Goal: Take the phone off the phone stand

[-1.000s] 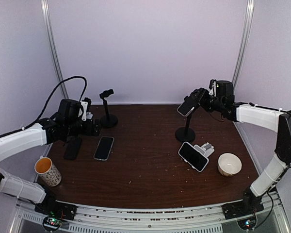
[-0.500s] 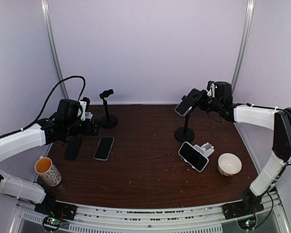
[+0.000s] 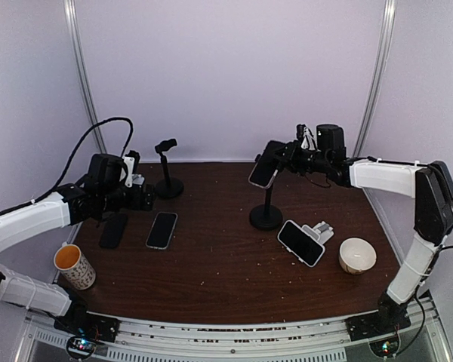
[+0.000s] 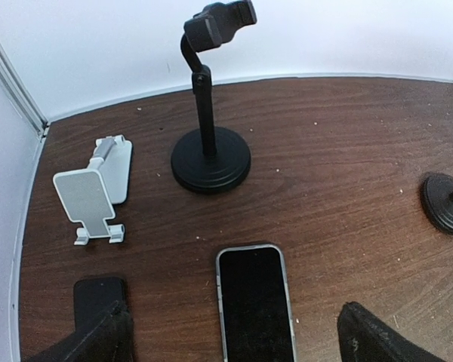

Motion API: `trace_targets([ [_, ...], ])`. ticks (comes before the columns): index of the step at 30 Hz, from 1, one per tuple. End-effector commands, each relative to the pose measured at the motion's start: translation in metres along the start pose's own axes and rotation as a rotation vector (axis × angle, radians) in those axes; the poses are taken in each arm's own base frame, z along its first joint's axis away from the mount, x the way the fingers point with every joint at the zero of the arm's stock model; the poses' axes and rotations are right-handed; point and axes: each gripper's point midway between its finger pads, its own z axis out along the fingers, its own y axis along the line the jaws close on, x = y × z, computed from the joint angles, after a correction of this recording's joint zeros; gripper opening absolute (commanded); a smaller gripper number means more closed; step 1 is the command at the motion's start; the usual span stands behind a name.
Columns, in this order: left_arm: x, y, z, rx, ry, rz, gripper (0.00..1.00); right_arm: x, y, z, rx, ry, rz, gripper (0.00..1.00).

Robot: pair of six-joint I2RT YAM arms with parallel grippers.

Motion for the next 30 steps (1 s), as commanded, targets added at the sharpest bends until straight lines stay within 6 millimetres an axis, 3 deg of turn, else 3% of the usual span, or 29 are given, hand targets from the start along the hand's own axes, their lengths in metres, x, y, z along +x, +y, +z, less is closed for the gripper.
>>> trace_targets([
  [1,-0.027,-0.005,-0.016,0.031,-0.087,0.031,0.98,-0.022,0.095,-0.012,-0.285,-0.020,-0.131,0.02],
  [9,-0.039,-0.022,-0.035,0.151,-0.174,0.078,0.98,0.007,0.146,-0.023,-0.484,0.095,-0.194,0.01],
  [20,-0.041,-0.058,-0.052,0.374,-0.228,0.106,0.96,0.053,0.184,-0.036,-0.675,0.200,-0.175,0.00],
  [25,-0.037,-0.066,-0.058,0.419,-0.239,0.119,0.95,0.079,0.191,-0.039,-0.703,0.232,-0.160,0.00],
  [30,-0.028,-0.072,-0.057,0.448,-0.224,0.122,0.94,0.111,0.180,-0.039,-0.681,0.244,-0.127,0.00],
])
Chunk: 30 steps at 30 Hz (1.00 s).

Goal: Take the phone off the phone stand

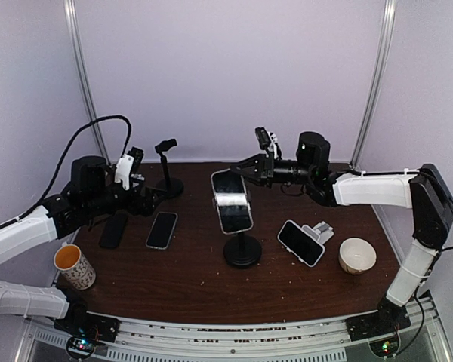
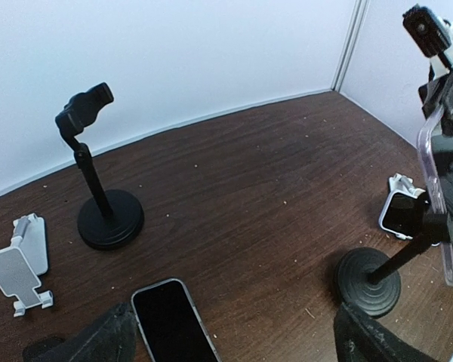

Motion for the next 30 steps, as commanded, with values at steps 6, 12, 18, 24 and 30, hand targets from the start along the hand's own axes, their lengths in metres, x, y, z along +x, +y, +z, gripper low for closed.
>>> trace_targets([
  [6,0.006,-0.043,0.008,0.151,-0.025,0.068,0.94,0.042,0.011,-0.002,-0.053,-0.032,-0.034,0.00],
  [12,0.021,-0.085,0.021,0.259,0.029,0.138,0.94,0.048,0.005,-0.007,-0.010,-0.025,-0.060,0.00],
  [18,0.009,-0.097,0.021,0.321,-0.020,0.107,0.93,0.046,0.008,-0.010,0.017,-0.011,-0.085,0.00],
  [24,0.006,-0.103,0.026,0.355,-0.016,0.098,0.93,0.045,-0.001,-0.025,0.091,0.013,-0.106,0.19],
  [30,0.003,-0.113,0.032,0.410,-0.018,0.090,0.90,0.047,-0.002,-0.030,0.103,0.081,-0.120,0.45],
])
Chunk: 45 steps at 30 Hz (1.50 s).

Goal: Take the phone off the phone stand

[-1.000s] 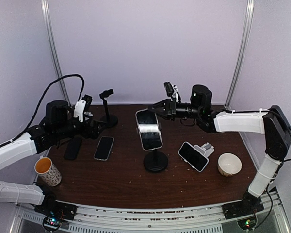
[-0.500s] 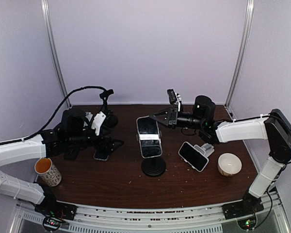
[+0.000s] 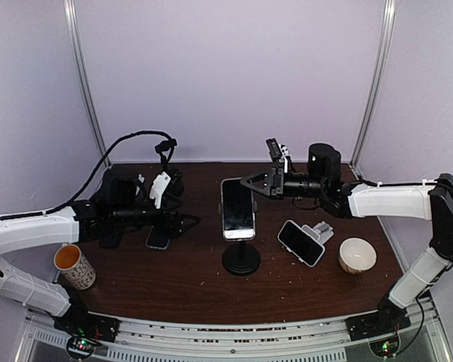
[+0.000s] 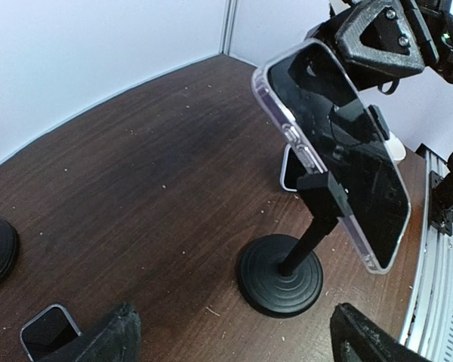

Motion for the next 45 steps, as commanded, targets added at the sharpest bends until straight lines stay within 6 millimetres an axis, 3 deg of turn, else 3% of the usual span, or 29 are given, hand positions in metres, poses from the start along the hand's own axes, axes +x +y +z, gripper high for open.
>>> trace_targets([
  [1,-0.035,-0.010,0.002,0.061,-0.092,0.017,0.90,0.006,0.010,-0.003,-0.018,0.089,-0.034,0.48],
  [4,-0.037,-0.011,0.003,0.069,-0.096,0.023,0.90,0.008,0.011,0.000,-0.008,0.158,-0.045,0.52],
  [12,-0.032,-0.009,0.005,0.060,-0.083,0.030,0.89,0.006,0.014,0.013,-0.045,0.292,0.006,0.48],
  [28,-0.028,0.005,0.002,-0.029,-0.074,0.042,0.89,0.027,-0.006,0.021,0.053,0.424,0.091,0.37],
  [38,-0.027,0.007,-0.001,-0.042,-0.078,0.035,0.89,0.023,0.002,0.026,0.007,0.411,0.099,0.02],
  [45,-0.030,-0.003,-0.012,-0.002,-0.110,0.069,0.89,0.009,0.032,0.022,-0.151,0.297,0.127,0.00],
])
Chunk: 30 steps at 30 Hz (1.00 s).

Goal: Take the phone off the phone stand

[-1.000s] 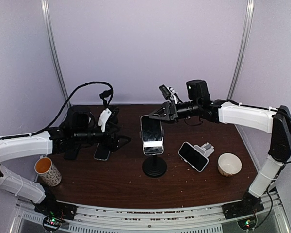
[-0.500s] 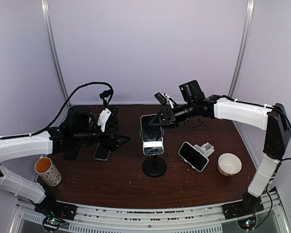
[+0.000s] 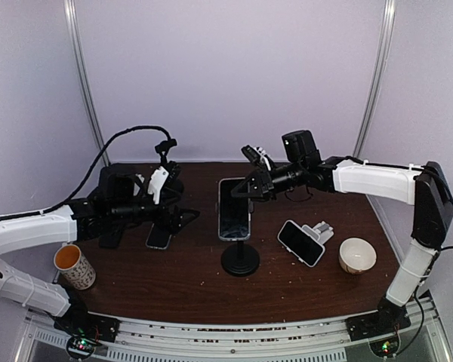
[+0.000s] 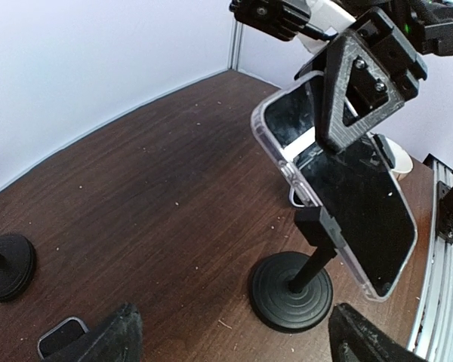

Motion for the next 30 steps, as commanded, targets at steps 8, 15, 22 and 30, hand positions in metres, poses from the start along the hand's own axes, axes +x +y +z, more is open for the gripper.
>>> trace_targets([
  [8,-0.023,-0.049,-0.027,0.215,-0.161,0.091,0.89,-0.007,0.077,-0.016,-0.345,-0.112,-0.043,0.00],
  [15,-0.011,-0.061,-0.036,0.166,-0.258,0.275,0.90,0.025,0.060,0.001,-0.219,-0.003,-0.104,0.00],
  [22,-0.005,-0.073,-0.031,0.255,-0.266,0.215,0.88,0.047,0.049,0.002,-0.077,0.069,-0.244,0.00],
  [30,0.015,-0.067,-0.034,0.148,-0.277,0.416,0.84,0.054,0.056,0.015,-0.179,0.103,-0.229,0.00],
])
